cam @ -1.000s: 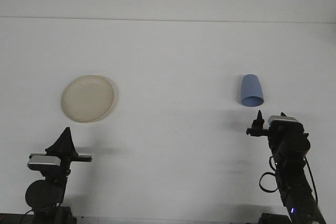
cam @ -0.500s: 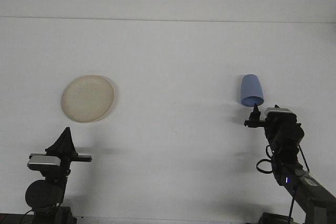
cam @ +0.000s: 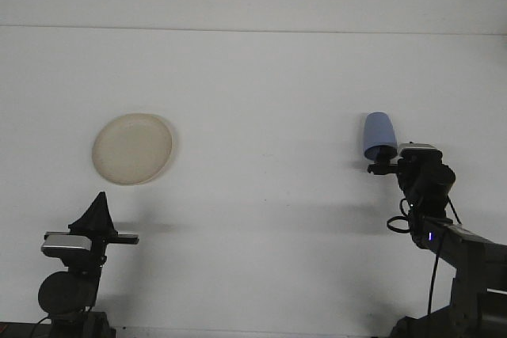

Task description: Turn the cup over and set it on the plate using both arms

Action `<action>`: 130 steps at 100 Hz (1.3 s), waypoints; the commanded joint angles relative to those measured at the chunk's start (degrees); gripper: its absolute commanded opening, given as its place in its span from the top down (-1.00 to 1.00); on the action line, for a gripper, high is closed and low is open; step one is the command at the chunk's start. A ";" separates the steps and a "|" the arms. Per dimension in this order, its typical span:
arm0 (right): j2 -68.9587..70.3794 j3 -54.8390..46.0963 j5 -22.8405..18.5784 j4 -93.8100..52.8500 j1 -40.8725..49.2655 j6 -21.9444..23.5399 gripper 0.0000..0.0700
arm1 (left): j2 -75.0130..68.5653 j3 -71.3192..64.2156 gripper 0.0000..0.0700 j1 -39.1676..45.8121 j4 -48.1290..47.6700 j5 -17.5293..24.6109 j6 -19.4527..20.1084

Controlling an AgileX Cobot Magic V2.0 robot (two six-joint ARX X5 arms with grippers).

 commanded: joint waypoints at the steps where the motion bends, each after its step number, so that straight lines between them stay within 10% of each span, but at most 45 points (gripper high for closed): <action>1: 2.40 1.55 -0.31 0.90 -0.07 -0.74 -0.33 | -0.11 -1.11 0.97 -0.13 0.57 0.02 -0.07; 36: 7.65 5.60 -0.33 1.62 -0.07 -1.86 -0.27 | -0.11 -1.11 0.97 -0.13 0.57 0.02 -0.07; 57: 7.65 5.84 -2.27 2.25 -0.07 -2.19 0.55 | -0.11 -1.11 0.97 -0.13 0.55 0.02 -0.07; 83: 6.69 5.84 -6.01 1.68 -0.04 -0.61 1.00 | -0.11 -1.11 0.97 -0.13 0.57 0.02 -0.07; 130: -17.68 5.84 -5.88 -16.00 1.11 -0.59 1.00 | -0.11 -1.11 0.97 -0.13 0.57 0.02 -0.07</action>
